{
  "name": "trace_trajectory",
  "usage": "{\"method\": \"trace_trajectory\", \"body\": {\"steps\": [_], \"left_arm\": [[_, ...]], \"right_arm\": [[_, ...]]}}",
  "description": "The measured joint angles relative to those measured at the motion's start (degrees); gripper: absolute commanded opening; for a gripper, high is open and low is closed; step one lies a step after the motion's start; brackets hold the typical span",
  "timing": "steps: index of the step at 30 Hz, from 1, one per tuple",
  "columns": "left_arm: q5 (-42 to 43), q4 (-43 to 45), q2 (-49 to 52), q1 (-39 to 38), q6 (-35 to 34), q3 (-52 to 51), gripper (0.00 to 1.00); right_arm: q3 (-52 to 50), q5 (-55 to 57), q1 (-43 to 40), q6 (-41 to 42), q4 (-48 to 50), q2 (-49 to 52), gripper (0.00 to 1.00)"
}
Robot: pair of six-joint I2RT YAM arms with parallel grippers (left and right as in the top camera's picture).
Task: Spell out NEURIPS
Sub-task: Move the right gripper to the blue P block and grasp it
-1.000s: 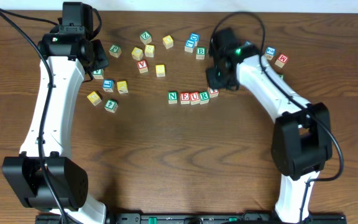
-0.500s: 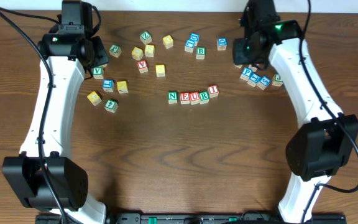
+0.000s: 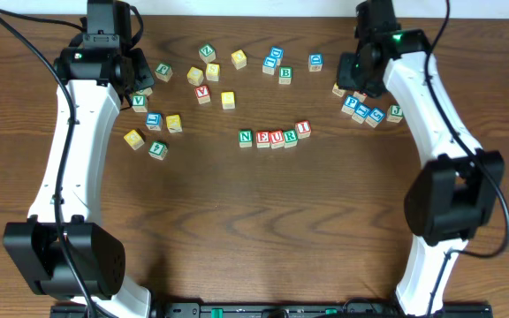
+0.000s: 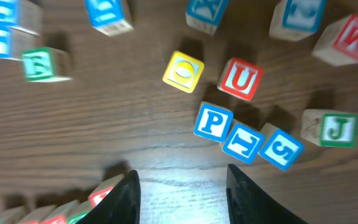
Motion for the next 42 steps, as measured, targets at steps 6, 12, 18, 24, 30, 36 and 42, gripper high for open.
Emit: {"method": "trace_trajectory", "body": {"steps": [6,12,18,24,30,36,42], "left_arm": [[0.00,0.00,0.00,0.00,-0.02,0.00,0.50],[0.00,0.00,0.00,0.00,0.00,0.00,0.50],[0.00,0.00,0.00,0.00,0.00,0.00,0.50],[0.00,0.00,0.00,0.00,-0.02,0.00,0.50],[0.00,0.00,0.00,0.00,-0.02,0.00,0.51],[0.00,0.02,0.00,0.00,-0.02,0.00,0.50],[0.00,0.00,-0.04,0.00,-0.02,0.00,0.51]], "right_arm": [[-0.02,1.20,-0.11,2.08,1.81,4.52,0.41],[-0.02,2.91,-0.11,2.49,2.93,5.40,0.41],[-0.02,4.04,-0.11,2.49,4.31,8.81,0.42],[-0.02,4.96,-0.59,2.47,6.03,11.10,0.43],[-0.02,5.60,-0.96,2.47,6.84,11.10,0.43],[-0.02,5.70,-0.96,2.47,6.27,11.10,0.43],[-0.04,5.77,-0.96,2.43,5.95,11.10,0.44]]}}
